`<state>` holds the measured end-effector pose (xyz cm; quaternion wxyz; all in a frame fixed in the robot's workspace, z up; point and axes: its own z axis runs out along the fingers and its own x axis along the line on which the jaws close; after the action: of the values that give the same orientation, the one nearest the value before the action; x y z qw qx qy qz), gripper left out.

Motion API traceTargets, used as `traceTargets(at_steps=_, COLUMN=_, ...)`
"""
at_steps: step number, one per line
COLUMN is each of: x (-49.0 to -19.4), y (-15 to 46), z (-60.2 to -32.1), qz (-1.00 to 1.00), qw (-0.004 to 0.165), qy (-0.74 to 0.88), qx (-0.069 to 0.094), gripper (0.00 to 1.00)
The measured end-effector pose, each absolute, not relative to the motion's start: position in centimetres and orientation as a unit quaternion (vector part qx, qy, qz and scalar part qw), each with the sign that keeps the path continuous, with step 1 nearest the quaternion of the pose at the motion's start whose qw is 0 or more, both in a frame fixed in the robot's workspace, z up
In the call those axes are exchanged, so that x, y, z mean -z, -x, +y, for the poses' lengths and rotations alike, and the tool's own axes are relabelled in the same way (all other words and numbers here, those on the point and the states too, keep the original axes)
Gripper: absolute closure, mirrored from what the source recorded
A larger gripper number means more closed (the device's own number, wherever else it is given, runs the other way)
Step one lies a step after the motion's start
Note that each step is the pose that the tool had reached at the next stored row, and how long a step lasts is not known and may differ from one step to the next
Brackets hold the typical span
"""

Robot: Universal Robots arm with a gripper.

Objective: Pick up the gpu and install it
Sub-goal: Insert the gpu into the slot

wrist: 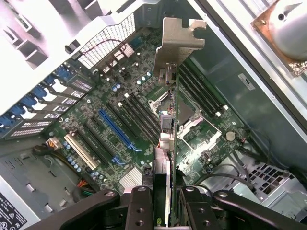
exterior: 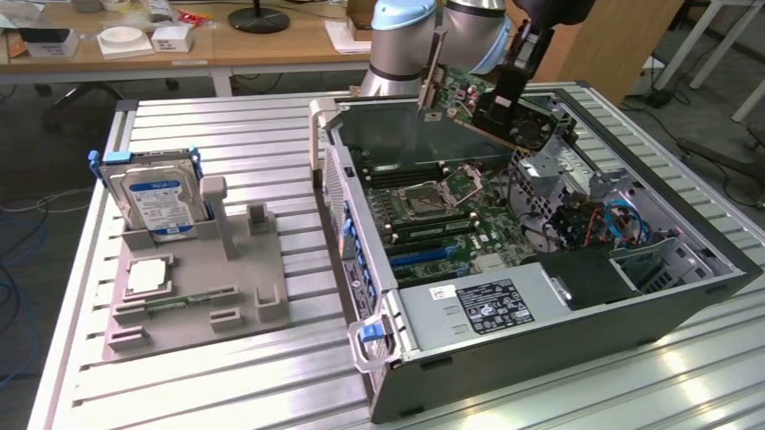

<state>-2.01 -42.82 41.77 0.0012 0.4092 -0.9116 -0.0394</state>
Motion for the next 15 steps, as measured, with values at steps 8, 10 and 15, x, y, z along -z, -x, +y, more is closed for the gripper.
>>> traceTargets(at_steps=8, x=-41.77, y=2.01, z=-42.84, qz=-0.901, qw=0.002, qy=-0.431, qx=0.040, gripper=0.73)
traceTargets(at_steps=10, x=-41.77, y=2.01, z=-42.84, qz=-0.899, qw=0.002, qy=-0.437, qx=0.040, gripper=0.73)
traceTargets(at_steps=15, x=-41.77, y=2.01, z=-42.85, qz=-0.892, qw=0.003, qy=-0.451, qx=0.040, gripper=0.73)
